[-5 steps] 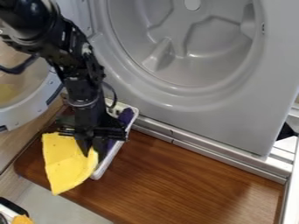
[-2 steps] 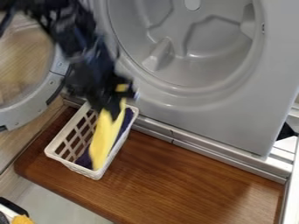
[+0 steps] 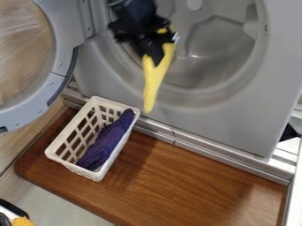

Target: Put the yellow cloth in to the machine

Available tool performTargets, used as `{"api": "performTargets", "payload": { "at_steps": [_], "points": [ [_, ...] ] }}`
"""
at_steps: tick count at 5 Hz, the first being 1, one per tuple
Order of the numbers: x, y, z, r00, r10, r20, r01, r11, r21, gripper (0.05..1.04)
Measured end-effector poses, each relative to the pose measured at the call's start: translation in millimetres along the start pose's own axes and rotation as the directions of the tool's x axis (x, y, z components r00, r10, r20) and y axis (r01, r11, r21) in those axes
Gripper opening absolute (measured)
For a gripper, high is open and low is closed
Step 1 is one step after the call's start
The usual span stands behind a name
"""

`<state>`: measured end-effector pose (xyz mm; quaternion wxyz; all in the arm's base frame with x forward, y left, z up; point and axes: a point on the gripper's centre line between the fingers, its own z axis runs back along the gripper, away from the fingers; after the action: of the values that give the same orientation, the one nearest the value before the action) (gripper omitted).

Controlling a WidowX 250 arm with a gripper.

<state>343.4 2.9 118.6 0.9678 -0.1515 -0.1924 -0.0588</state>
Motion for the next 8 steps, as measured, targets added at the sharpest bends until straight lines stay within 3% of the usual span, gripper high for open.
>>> {"api": "performTargets", "payload": {
  "at_steps": [1,2,3,4,5,7,8],
  "points": [
    [27.5,-11.6,-2.3,0.994,-0.076,0.082,0.076,0.997,-0.006,0.071],
    [27.1,-14.4,-19.5,0.973,-0.149,0.179,0.148,0.989,0.022,0.071],
    [10.5,-9.3,-35.4,0.948,-0.168,0.271,0.157,0.986,0.06,0.071],
    [7.9,-2.1,-48.5,0.917,-0.24,0.317,0.216,0.97,0.112,0.071],
    [10.6,6.3,-59.5,0.921,-0.208,0.329,0.185,0.978,0.101,0.071],
    [37.1,10.4,-48.1,0.898,-0.182,0.4,0.162,0.983,0.084,0.071],
    [38.5,8.9,-46.1,0.908,-0.162,0.386,0.147,0.987,0.067,0.101]
  ]
}}
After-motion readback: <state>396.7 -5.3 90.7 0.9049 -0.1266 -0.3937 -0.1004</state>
